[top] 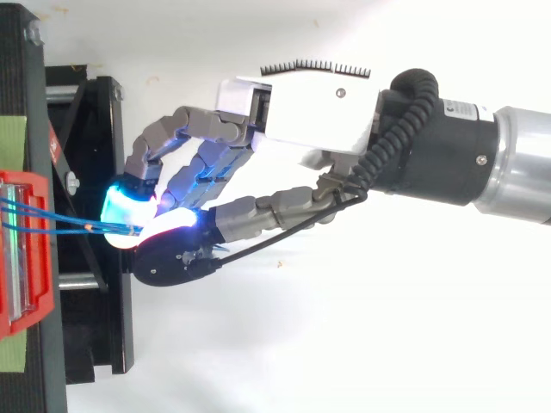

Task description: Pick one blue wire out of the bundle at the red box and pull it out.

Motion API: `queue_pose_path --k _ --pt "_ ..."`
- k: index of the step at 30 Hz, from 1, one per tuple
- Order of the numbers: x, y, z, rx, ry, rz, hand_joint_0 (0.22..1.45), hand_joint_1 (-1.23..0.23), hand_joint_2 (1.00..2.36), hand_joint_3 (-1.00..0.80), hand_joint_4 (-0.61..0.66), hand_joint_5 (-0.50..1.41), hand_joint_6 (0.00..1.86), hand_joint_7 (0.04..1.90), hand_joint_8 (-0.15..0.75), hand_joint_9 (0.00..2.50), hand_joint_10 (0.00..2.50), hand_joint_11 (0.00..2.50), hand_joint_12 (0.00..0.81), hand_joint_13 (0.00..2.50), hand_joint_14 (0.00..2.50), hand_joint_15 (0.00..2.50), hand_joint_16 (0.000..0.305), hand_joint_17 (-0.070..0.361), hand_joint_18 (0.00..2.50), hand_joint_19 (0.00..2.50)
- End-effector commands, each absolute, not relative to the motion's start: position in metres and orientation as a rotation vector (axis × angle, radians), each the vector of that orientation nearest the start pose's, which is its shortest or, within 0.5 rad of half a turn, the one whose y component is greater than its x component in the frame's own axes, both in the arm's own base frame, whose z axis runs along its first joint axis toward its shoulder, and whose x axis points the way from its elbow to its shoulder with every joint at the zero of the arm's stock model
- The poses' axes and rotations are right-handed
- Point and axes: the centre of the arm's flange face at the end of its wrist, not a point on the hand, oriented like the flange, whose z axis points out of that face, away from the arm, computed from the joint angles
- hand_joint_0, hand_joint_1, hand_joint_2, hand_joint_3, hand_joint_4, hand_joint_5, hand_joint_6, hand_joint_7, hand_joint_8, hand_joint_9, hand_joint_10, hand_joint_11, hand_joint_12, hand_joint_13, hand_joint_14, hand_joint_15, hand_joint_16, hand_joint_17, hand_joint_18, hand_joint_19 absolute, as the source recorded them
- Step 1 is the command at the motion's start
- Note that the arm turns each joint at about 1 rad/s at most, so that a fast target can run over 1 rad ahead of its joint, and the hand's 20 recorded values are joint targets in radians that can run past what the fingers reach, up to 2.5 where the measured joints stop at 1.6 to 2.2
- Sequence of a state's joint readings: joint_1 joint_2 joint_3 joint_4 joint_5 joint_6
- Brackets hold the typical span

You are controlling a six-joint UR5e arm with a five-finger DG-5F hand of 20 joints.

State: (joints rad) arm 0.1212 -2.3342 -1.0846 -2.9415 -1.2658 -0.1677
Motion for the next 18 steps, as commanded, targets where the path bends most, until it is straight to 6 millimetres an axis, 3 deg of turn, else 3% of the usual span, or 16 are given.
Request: queue_pose_path --k 1,10,18 --pt "0.7721 -0.0703 0.2562 1.217 1.223 0.904 0.61 -0.78 1.01 -0.19 0.19 -0.2 0.93 0.69 0.346 0.81 0.0 0.42 0.407 0.96 0.01 0.39 0.054 0.122 0.89 0.39" --pt "0.7725 -0.0667 0.2562 1.213 1.227 0.907 0.62 -0.8 1.01 -0.14 0.18 -0.2 0.98 0.63 0.349 0.81 0.01 0.47 0.407 0.97 0.01 0.41 0.053 0.12 0.9 0.4" --pt "0.7716 -0.0658 0.2619 1.212 1.22 0.912 0.63 -0.79 1.0 0.01 0.04 -0.18 0.99 0.7 0.375 0.9 0.0 0.5 0.435 1.06 0.01 0.43 0.059 0.132 0.99 0.39"
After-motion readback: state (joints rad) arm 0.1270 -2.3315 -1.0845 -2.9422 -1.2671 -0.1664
